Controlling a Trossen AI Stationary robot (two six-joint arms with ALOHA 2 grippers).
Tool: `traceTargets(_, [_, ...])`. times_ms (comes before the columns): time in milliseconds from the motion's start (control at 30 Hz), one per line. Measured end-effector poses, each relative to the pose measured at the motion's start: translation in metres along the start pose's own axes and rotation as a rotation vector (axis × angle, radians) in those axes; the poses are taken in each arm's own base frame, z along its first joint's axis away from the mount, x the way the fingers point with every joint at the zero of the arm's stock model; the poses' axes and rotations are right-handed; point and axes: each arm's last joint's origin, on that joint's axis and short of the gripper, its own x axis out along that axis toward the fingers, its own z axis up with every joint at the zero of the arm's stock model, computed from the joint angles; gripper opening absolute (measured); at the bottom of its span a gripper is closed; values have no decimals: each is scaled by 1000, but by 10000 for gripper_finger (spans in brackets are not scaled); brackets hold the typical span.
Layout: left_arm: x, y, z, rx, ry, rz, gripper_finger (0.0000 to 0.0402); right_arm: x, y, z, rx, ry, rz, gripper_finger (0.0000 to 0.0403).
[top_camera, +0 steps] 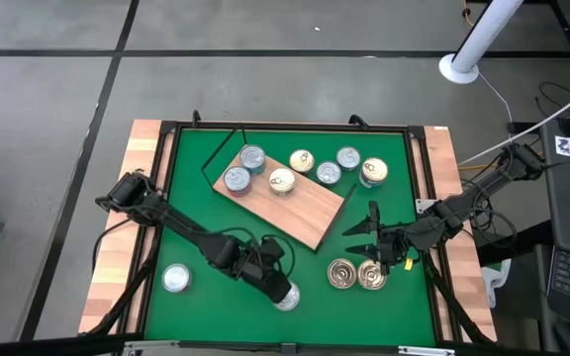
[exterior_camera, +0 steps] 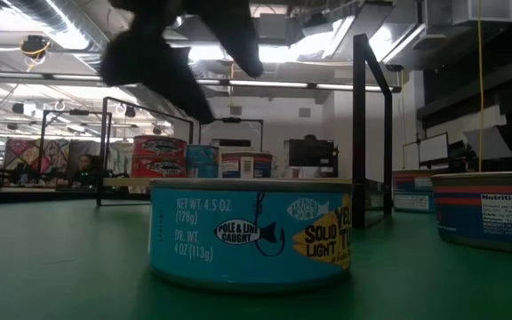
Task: Stack canned seafood by type on shelf
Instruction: Stack the yellow and blue tuna can on top of the yellow and blue tuna can on the shelf
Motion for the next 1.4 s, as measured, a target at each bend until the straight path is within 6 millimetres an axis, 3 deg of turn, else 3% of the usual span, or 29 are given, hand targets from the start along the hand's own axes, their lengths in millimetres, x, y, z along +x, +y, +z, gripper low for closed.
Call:
traceTargets(300, [4,0,-19,-219,175,-64,267,0,0,0,0,0,0,211])
traceTargets(567, [17,10,-30,-313,198,-95,266,0,0,0,0,0,1,211])
traceTargets(900, [29,25,-39,-337,198,-91,266,0,0,0,0,0,1,211])
traceTargets(1400, [31,25,-35,-386,187,-105,266,0,0,0,-1,1,1,211])
